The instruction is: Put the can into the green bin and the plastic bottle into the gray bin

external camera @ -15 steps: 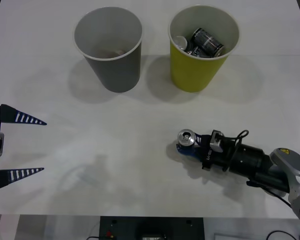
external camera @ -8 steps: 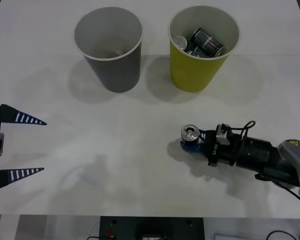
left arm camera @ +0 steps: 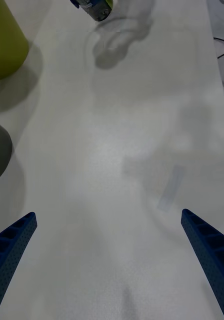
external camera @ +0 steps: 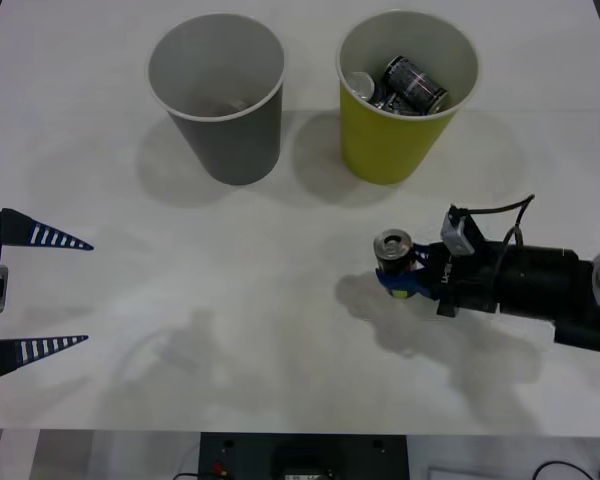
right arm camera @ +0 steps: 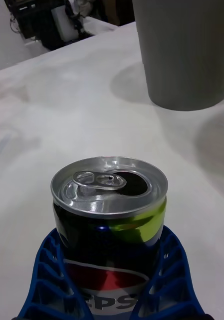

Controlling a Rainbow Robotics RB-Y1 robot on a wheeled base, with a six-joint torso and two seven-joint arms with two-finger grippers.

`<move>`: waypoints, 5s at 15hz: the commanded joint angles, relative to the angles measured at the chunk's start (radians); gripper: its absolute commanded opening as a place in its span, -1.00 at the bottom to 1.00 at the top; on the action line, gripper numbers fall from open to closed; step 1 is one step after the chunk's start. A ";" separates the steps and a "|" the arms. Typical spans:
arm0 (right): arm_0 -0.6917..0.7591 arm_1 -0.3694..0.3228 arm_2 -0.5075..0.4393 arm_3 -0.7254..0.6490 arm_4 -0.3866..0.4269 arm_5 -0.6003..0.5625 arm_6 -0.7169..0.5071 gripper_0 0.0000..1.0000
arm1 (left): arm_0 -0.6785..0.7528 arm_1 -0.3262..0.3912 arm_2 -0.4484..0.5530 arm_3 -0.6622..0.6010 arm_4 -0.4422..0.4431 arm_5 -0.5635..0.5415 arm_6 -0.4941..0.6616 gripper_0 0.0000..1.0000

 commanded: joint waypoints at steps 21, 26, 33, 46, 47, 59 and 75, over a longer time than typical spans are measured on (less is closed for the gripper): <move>-0.109 -0.455 -0.185 -0.561 0.281 -0.242 -1.209 -1.00 | 0.000 0.000 0.000 0.000 0.000 0.000 0.000 1.00; -0.325 -0.524 -0.162 -0.440 0.215 -0.397 -1.210 -1.00 | 0.000 0.000 0.000 0.000 0.000 0.000 0.000 1.00; -0.721 -0.491 0.096 -0.124 0.235 -0.445 -1.209 -1.00 | 0.000 0.000 0.000 0.000 0.000 0.000 0.000 1.00; -1.169 -0.147 0.277 0.460 0.551 -0.446 -1.169 -1.00 | 0.000 0.000 0.000 0.000 0.000 0.000 0.000 1.00; -1.189 -0.135 0.277 0.502 0.555 -0.434 -1.138 -1.00 | 0.000 0.000 0.000 0.000 0.000 0.000 0.000 1.00; -1.200 -0.136 0.277 0.537 0.511 -0.423 -1.006 1.00 | 0.000 0.000 0.000 0.000 0.000 0.000 0.000 1.00; -0.781 -0.317 -0.081 0.019 0.256 -0.562 -0.855 1.00 | 0.000 0.000 0.000 0.000 0.000 0.000 0.000 1.00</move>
